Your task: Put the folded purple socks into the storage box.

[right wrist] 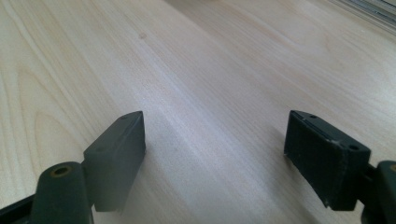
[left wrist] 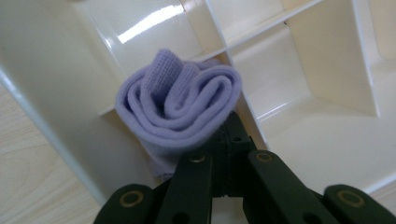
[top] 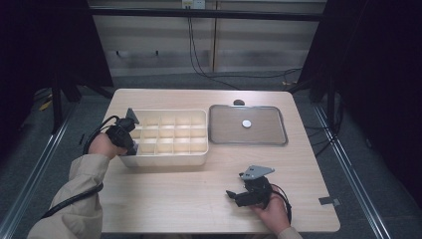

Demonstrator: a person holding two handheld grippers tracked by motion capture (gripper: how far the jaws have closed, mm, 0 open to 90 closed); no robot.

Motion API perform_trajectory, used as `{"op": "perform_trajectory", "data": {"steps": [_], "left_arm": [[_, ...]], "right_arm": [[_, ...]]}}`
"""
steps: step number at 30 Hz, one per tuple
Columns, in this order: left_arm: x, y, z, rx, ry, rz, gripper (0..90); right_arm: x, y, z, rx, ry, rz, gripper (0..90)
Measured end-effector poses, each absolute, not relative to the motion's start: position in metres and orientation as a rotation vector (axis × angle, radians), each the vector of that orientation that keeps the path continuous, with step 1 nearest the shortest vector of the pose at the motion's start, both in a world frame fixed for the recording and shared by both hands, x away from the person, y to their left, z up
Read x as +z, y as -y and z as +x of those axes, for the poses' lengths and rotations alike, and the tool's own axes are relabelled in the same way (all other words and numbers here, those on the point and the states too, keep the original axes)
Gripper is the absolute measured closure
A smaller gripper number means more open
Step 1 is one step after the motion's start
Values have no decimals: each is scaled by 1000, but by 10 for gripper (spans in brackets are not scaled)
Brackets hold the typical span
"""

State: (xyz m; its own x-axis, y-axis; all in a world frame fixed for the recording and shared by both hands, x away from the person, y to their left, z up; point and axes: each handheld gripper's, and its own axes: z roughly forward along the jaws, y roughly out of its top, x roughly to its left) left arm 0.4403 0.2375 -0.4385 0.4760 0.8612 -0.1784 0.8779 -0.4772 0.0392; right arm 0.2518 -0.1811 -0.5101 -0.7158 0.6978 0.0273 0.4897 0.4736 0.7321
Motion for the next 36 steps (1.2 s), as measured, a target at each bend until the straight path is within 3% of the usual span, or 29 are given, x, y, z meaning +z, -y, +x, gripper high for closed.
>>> {"op": "perform_trajectory", "data": {"steps": [12, 21, 26, 36], "left_arm": [[-433, -240, 437, -191, -1525, 2568, 898], [-417, -241, 435, -171, -1507, 2540, 781], [-410, -240, 433, -165, -1493, 2525, 663], [-393, -240, 430, -125, -1466, 2517, 558]], "right_arm": [[-510, 181, 252, 1082, -2451, 1011, 203], [-510, 181, 252, 1084, -2449, 1015, 203], [-510, 181, 252, 1083, -2450, 1016, 203], [-510, 181, 252, 1084, -2448, 1011, 203]]}}
